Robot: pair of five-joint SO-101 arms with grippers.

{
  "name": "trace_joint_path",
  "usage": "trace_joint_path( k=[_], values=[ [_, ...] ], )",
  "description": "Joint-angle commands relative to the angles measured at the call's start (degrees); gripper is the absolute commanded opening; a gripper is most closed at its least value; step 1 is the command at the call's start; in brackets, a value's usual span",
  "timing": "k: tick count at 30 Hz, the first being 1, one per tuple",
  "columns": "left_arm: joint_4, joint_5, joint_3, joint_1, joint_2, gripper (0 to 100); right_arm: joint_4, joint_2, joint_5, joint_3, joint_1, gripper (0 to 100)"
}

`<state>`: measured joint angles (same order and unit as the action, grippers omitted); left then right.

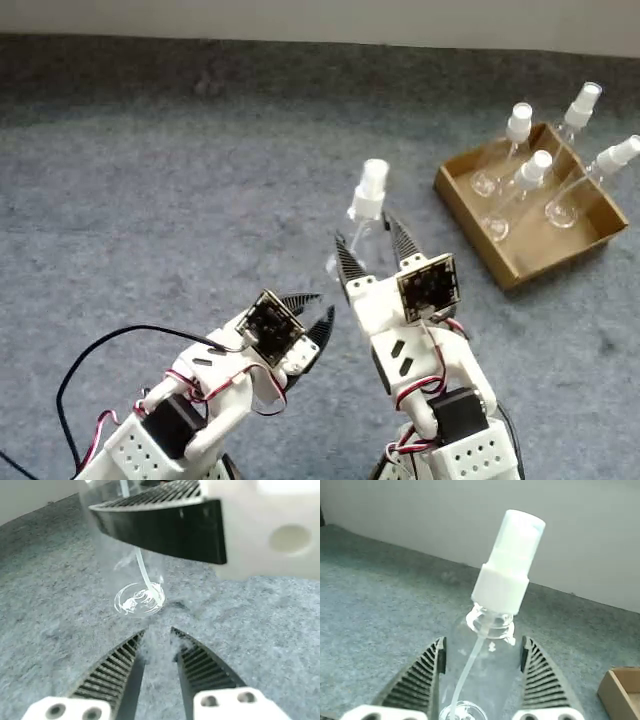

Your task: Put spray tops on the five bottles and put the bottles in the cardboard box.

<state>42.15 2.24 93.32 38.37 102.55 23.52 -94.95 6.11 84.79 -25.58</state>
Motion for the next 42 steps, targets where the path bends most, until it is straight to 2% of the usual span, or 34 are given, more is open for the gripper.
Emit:
trace_joint_path(
  k=[1, 5, 12, 19, 28, 31, 33, 37, 42],
  values=[
    [-7.0, -0.2, 2.6, 1.1, 0.5, 4, -3.3, -1.0, -0.5, -0.9, -2.7, 4.1],
    [-9.9, -0.2, 3.4, 0.8, 0.5, 4, -4.0, -1.0, -0.5, -0.9, -3.6, 4.1],
    [-10.4, -0.2, 3.7, -0.5, 0.5, 4, -3.7, -1.0, -0.5, -0.9, -8.8, 4.1],
    [-14.2, -0.2, 3.7, -6.5, 0.2, 4, -3.6, -1.0, -0.5, -0.9, -9.0, 4.1],
    [-14.3, -0.2, 3.8, -7.3, 0.0, 4, -3.6, -1.0, -0.5, -0.9, -9.0, 4.1],
    [-14.3, -0.2, 3.8, -9.5, 0.0, 4, -3.6, -1.0, -0.5, -0.9, -9.0, 4.1],
    [-14.2, -0.1, 3.8, -9.0, -0.1, 4, -3.6, -1.0, -0.5, -0.9, -9.0, 4.1],
    [-13.4, -0.1, 3.8, -3.6, -0.1, 4, -3.7, -1.0, -0.5, -1.0, -9.0, 4.1],
    [-12.7, -0.1, 3.8, -2.9, -0.1, 4, -4.0, -1.0, -0.5, -2.2, -9.0, 4.1]
  ],
)
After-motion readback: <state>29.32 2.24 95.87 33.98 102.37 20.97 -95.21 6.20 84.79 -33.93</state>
